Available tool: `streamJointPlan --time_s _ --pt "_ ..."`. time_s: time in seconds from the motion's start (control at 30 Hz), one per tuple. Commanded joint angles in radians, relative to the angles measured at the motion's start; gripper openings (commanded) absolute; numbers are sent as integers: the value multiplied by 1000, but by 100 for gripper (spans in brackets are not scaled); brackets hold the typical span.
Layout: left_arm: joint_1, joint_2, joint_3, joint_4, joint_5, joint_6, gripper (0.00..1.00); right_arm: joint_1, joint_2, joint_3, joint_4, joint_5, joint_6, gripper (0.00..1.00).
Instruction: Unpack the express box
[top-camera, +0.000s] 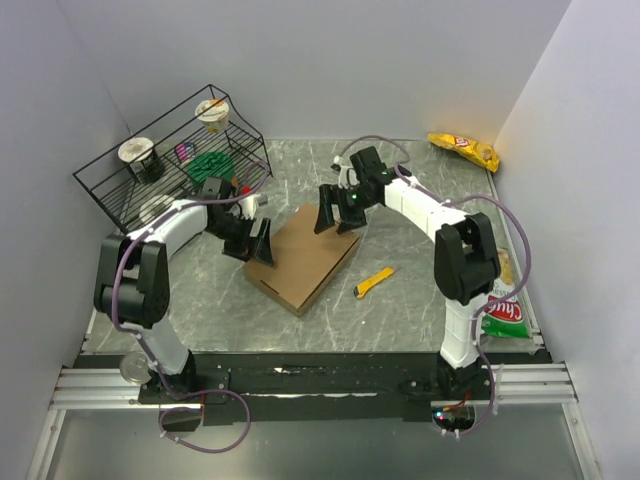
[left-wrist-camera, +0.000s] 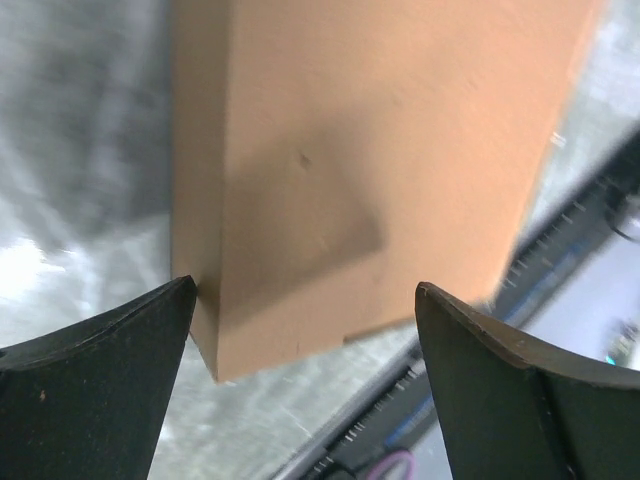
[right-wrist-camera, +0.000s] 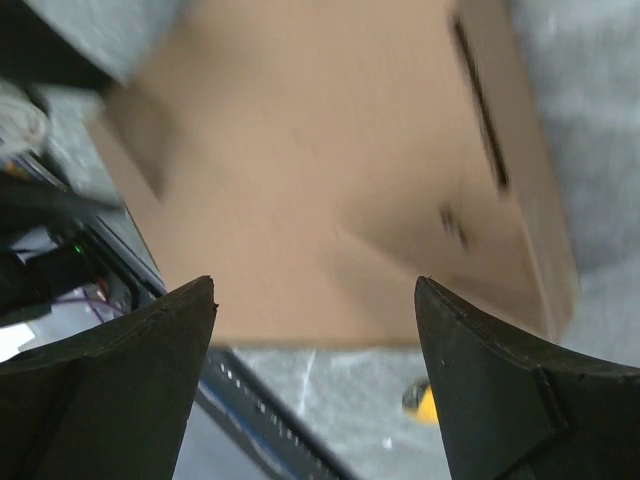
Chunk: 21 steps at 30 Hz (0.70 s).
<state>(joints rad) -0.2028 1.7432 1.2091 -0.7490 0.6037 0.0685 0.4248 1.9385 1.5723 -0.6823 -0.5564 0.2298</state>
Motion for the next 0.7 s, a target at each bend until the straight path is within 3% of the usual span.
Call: streamJointPlan --time_s 0.0,0.1,0.27,0.37,0.5,0.67 --pt "-9 -80 -25 -58 160 43 96 0 73 94 85 -89 3 88" --pt "-12 -94 -25 -90 205 67 97 5 92 115 124 -125 9 87" --pt "-15 -111 -30 -112 76 71 96 -6 -45 124 8 132 -53 87" --pt "-12 -148 6 -73 7 95 96 -24 -163 22 -46 328 -32 88" --pt "-17 -179 36 59 7 62 96 -26 -295 -218 -77 311 43 89" --pt "-35 -51 90 68 15 -18 96 -23 -314 -276 -46 264 23 86"
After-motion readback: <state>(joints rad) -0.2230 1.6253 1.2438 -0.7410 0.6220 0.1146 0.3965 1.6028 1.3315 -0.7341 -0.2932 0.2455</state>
